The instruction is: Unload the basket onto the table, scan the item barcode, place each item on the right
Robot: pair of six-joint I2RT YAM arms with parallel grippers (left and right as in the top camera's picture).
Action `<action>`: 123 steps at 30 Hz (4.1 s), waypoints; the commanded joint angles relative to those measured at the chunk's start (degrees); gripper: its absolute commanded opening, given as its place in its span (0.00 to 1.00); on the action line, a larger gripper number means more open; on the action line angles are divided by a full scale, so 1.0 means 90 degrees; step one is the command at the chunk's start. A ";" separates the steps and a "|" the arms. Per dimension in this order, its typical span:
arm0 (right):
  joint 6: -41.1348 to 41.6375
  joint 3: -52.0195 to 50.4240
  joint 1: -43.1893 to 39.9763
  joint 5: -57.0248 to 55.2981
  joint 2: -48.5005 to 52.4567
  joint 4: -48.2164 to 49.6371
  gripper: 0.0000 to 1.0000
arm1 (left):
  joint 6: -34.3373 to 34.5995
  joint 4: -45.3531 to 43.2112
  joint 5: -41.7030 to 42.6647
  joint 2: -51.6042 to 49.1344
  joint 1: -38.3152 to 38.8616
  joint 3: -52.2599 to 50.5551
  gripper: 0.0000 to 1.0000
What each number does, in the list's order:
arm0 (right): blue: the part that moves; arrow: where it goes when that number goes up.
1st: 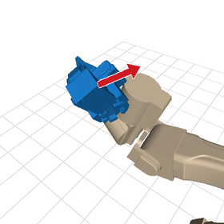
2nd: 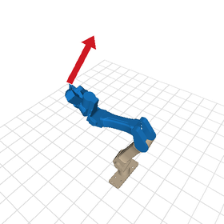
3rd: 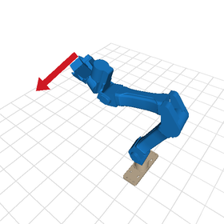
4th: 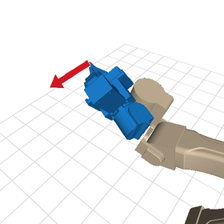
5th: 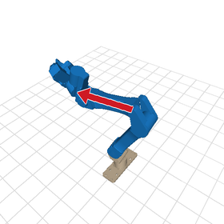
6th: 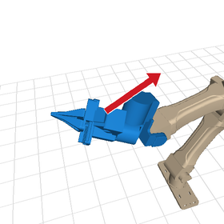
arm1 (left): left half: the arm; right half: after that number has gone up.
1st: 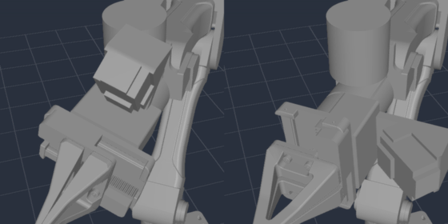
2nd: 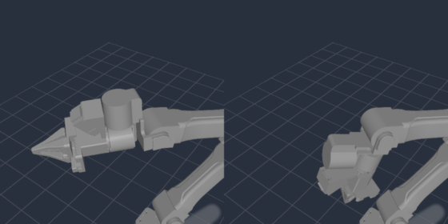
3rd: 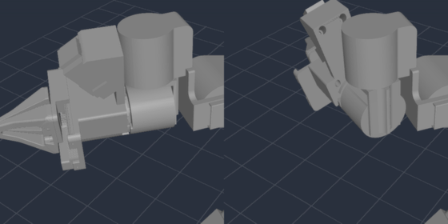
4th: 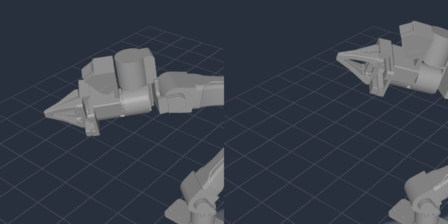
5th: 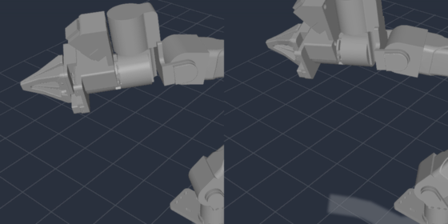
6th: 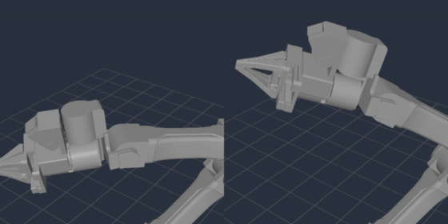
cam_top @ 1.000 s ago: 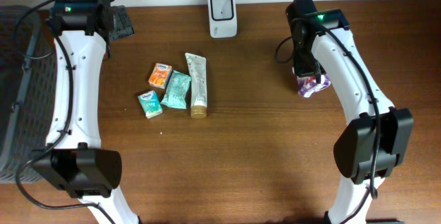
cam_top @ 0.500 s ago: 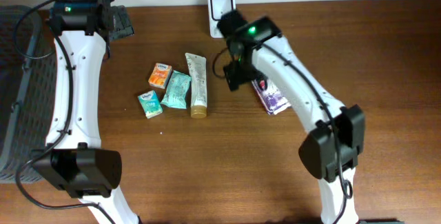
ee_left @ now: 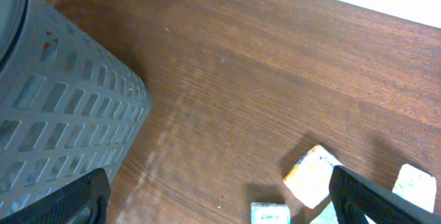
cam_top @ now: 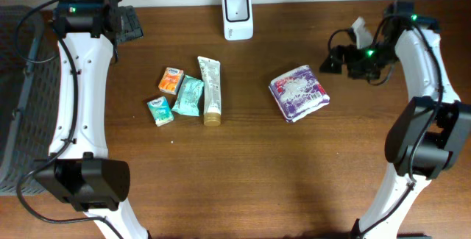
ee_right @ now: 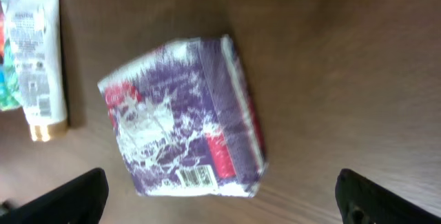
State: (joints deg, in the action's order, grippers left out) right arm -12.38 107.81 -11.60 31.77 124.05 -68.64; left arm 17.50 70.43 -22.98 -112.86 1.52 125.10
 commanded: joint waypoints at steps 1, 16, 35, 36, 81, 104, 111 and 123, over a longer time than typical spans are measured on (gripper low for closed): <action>-0.0075 -0.0680 -0.0036 0.1020 -0.0061 0.0976 0.97 | -0.0073 -0.0010 -0.0066 0.0005 -0.0022 0.0058 0.99; 0.1202 -0.0340 0.1042 0.0124 -0.0107 0.1190 0.04 | -0.0073 -0.0007 -0.0066 0.0005 -0.0022 0.0058 0.99; 0.3470 0.1625 0.4282 -0.4102 -0.0612 -0.0491 0.95 | -0.0073 -0.0010 -0.0066 0.0005 -0.0022 0.0058 0.99; 0.3444 0.1923 0.3920 -0.4097 -0.0612 -0.0729 0.96 | -0.0073 -0.0010 -0.0066 0.0005 -0.0022 0.0058 0.99; 0.6744 -0.0947 -0.0066 -0.2334 -0.0806 0.5217 0.04 | -0.0073 -0.0010 -0.0066 0.0005 -0.0022 0.0058 0.99; 0.3315 -0.1265 0.4770 -0.3466 -0.0510 0.3660 0.77 | -0.0073 -0.0010 -0.0066 0.0005 -0.0022 0.0058 0.99; 0.3310 -0.1265 0.6283 -0.6110 0.0423 0.4068 0.65 | -0.0073 -0.0010 -0.0066 0.0005 -0.0022 0.0058 0.99; 0.3478 -0.0959 0.5112 -0.4272 -0.0146 0.3065 0.04 | -0.0073 -0.0010 -0.0066 0.0005 -0.0022 0.0058 0.99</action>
State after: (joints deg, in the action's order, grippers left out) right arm 18.06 97.76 39.94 -18.02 127.72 -38.04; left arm 17.50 70.46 -22.98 -112.88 1.52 125.12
